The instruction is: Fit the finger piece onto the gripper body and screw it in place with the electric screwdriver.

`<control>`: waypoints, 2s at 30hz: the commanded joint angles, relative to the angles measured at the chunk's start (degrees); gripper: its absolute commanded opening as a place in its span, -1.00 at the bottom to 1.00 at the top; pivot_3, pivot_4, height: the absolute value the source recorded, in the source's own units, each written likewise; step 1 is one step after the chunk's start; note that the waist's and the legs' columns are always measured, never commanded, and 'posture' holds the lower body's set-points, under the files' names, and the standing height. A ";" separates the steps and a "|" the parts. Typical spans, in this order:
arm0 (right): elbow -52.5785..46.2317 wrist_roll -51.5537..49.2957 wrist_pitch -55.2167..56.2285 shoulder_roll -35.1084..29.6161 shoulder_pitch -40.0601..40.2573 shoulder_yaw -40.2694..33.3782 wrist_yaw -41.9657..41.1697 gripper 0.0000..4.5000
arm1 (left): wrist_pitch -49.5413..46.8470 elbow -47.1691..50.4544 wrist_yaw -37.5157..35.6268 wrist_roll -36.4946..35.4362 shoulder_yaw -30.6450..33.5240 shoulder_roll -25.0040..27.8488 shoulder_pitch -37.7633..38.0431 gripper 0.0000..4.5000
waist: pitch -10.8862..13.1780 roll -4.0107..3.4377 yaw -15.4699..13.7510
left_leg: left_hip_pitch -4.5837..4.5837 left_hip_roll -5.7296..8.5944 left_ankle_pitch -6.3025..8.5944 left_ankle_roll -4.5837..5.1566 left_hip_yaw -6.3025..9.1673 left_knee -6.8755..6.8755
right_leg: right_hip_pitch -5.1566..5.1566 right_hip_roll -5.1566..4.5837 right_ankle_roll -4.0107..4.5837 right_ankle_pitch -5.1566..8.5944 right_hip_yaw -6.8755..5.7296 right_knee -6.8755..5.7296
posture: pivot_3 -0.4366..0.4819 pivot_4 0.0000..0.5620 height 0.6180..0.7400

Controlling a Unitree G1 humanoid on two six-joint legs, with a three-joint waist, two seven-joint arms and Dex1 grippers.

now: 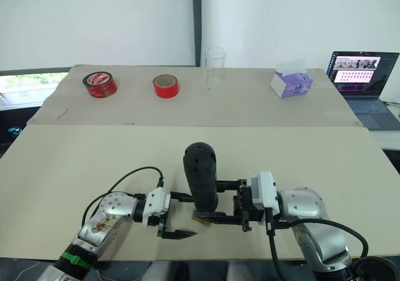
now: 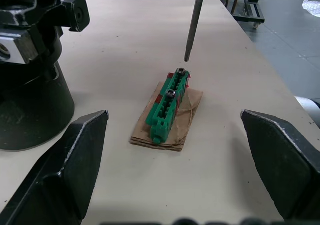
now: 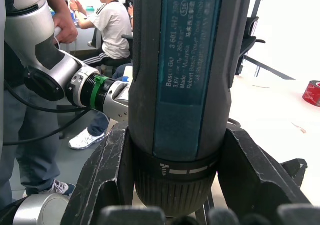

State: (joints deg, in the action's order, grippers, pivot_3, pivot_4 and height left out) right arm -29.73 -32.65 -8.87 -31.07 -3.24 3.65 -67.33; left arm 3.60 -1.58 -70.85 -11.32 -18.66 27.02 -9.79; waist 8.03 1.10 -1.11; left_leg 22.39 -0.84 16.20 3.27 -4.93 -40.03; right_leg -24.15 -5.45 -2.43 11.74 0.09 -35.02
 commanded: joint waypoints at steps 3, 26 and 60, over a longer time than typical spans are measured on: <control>-0.12 -0.40 3.06 -0.01 -0.61 -1.11 0.14 -0.15 | -0.85 -0.18 0.12 0.58 -1.93 -0.09 1.25 1.00 | 0.00 0.00 0.01 | 0.00 0.00 0.00 0.00 0.00 0.00 | 0.00 0.00 0.01 0.01 0.00 0.00 | -0.05 -0.47 1.00; -0.61 -0.71 2.70 0.07 -0.38 -0.31 0.25 -0.15 | -3.08 0.97 0.83 0.46 -1.88 -0.02 0.70 1.00 | 0.00 0.00 0.01 | 0.00 0.00 0.00 0.00 0.00 0.00 | -0.01 0.00 0.02 0.01 0.00 0.00 | -0.05 -0.47 1.00; 0.09 -0.34 2.53 -1.00 -0.29 0.74 0.27 -0.15 | -3.54 2.46 2.19 1.03 -3.17 -0.54 2.05 1.00 | 0.00 0.00 0.01 | 0.00 0.00 0.00 0.00 0.00 0.02 | -0.01 -0.02 0.06 0.03 0.00 0.00 | -0.05 -0.47 1.00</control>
State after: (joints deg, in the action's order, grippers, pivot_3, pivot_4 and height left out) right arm -27.98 -32.21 -7.82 -31.97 -3.19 4.92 -67.31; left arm 0.94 0.58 -68.59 -11.07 -19.28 26.92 -8.98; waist 8.03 1.11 -1.10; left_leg 22.39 -0.85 16.20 3.27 -4.92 -40.01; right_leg -24.16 -5.47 -2.38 11.77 0.10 -35.01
